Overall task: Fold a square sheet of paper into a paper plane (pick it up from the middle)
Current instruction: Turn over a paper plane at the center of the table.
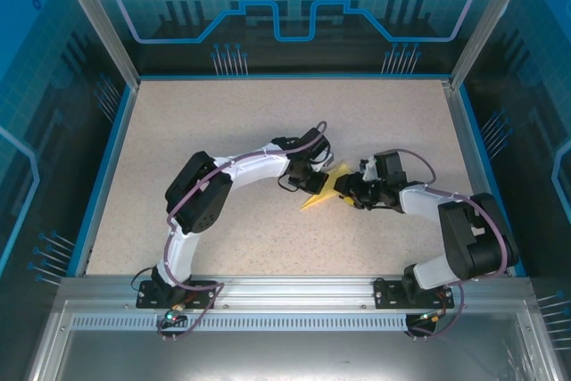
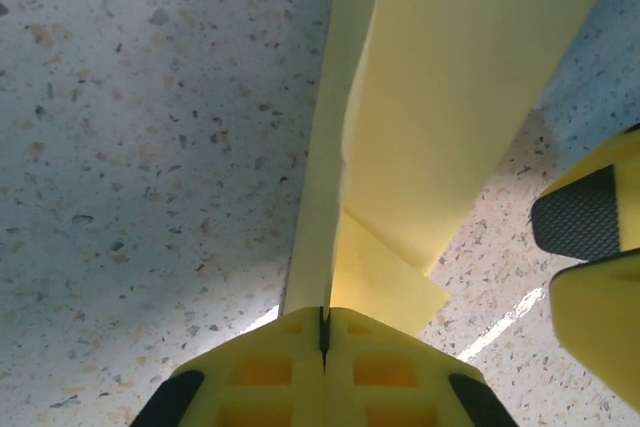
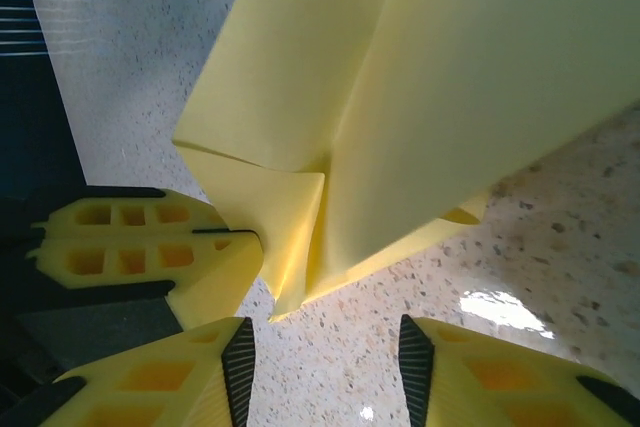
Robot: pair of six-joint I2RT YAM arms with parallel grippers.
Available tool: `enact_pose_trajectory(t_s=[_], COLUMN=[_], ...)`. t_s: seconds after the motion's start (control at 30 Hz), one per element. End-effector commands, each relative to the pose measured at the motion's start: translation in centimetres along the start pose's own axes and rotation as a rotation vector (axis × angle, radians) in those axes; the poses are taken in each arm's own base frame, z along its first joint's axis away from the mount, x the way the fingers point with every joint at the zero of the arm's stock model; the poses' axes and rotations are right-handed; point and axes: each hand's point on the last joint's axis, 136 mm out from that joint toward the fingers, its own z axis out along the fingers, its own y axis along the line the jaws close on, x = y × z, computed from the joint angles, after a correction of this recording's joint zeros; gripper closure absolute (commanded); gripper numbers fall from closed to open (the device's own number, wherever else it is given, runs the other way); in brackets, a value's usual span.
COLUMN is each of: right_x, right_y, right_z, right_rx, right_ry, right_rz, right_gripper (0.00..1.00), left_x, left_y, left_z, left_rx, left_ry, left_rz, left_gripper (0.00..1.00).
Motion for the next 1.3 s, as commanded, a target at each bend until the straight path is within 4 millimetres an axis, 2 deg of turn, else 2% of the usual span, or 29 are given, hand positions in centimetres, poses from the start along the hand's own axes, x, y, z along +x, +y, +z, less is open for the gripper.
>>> enact_pose_trajectory(t_s=[0.0,0.37,0.6,1.07,1.27], right_x=[0.5,0.6,0.4,0.6,0.8], right_y=[1.0,1.8,2.2,2.1,1.9], right_z=[1.2,3.3,3.7,4.7,5.1], right_rx=[-0.046,-0.042,-0.06,-0.071,-0.054], right_ry=[0.02,0.042,0.04,0.053,0.059], right_rz=[0.008,0.006,0.009,0.052,0.068], right_gripper=[0.54,0.53,0.53,0.62,0.7], left_x=[-0.1,0.1,0.3,0.3,0.4], left_y=[-0.7,-0.3,-0.3,-0.1,-0.1], left_z=[-1.6,-1.9,-1.5,-1.6,-1.6], left_rx=[0.071,0.113,0.149,0.161,0.165], left_ry=[-0.011,-0.009,-0.003,-0.004,-0.004], left_rz=[-0.036,-0.075,-0.101,-0.114,-0.12], left_gripper=[1.0,1.0,1.0,1.0,1.0])
